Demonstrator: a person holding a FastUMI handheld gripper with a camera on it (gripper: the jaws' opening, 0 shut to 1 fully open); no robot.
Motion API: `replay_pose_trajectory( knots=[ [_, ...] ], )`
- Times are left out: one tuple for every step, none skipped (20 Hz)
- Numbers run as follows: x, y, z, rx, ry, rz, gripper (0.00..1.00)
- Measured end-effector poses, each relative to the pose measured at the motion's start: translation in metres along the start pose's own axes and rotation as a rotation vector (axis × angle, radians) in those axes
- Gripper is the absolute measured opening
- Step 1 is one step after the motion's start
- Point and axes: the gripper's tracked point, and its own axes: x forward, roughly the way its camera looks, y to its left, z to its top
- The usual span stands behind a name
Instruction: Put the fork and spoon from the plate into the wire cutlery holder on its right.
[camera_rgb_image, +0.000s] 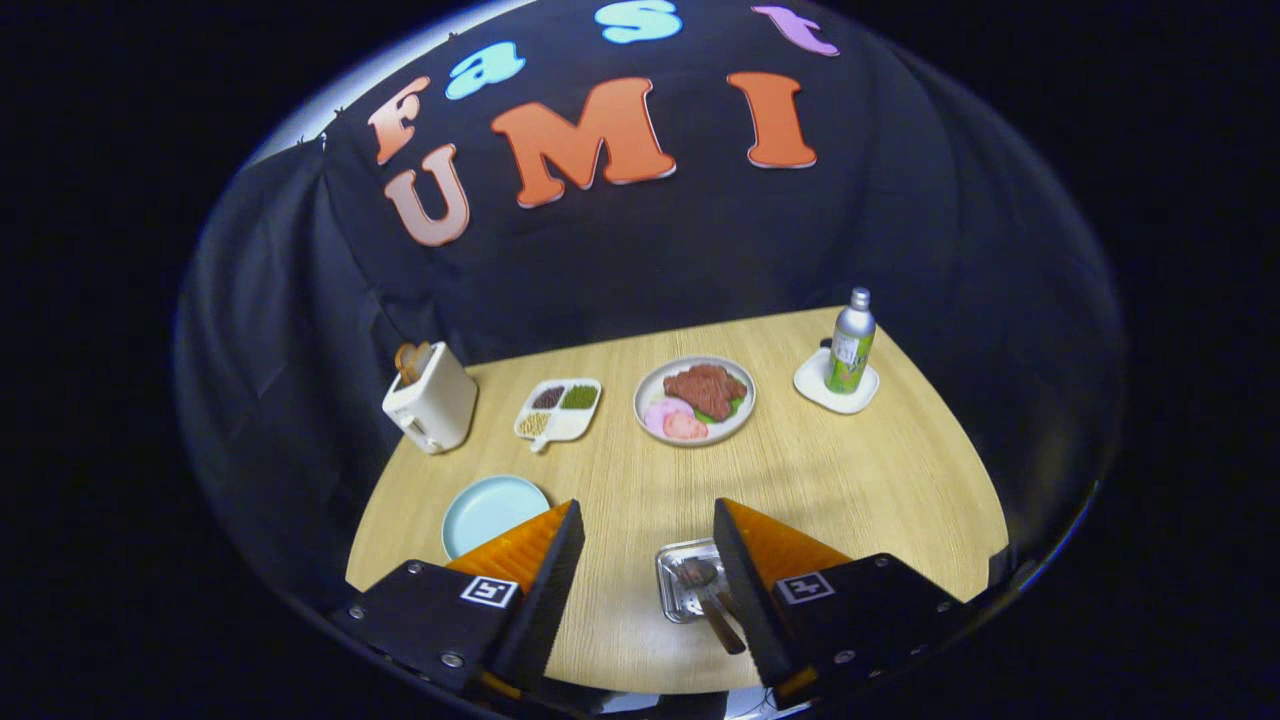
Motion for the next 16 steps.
replay_pose_trajectory(
  knots=[
    [-0.003, 0.005, 0.016, -0.021, -0.054, 0.02, 0.86],
    [-0.009, 0.011, 0.03, -0.053, -0.104, 0.047, 0.88],
    [-0.012, 0.013, 0.044, -0.09, -0.153, 0.051, 0.9],
    [-0.016, 0.015, 0.059, -0.125, -0.2, 0.049, 0.92],
    [-0.02, 0.017, 0.073, -0.154, -0.246, 0.045, 0.93],
    [-0.016, 0.025, 0.09, -0.172, -0.294, 0.049, 0.94],
    [-0.022, 0.033, 0.104, -0.183, -0.341, 0.055, 0.94],
    [-0.027, 0.039, 0.118, -0.192, -0.387, 0.06, 0.94],
    [-0.034, 0.044, 0.132, -0.205, -0.427, 0.063, 0.94],
    [-0.039, 0.047, 0.145, -0.217, -0.468, 0.058, 0.94],
    [-0.057, 0.047, 0.157, -0.227, -0.508, 0.054, 0.95],
    [-0.064, 0.053, 0.171, -0.234, -0.55, 0.057, 0.95],
    [-0.069, 0.059, 0.183, -0.239, -0.588, 0.064, 0.95],
    [-0.074, 0.064, 0.194, -0.239, -0.625, 0.075, 0.95],
    [-0.078, 0.068, 0.201, -0.237, -0.658, 0.083, 0.95],
    [-0.084, 0.072, 0.208, -0.234, -0.694, 0.093, 0.95]
  ],
)
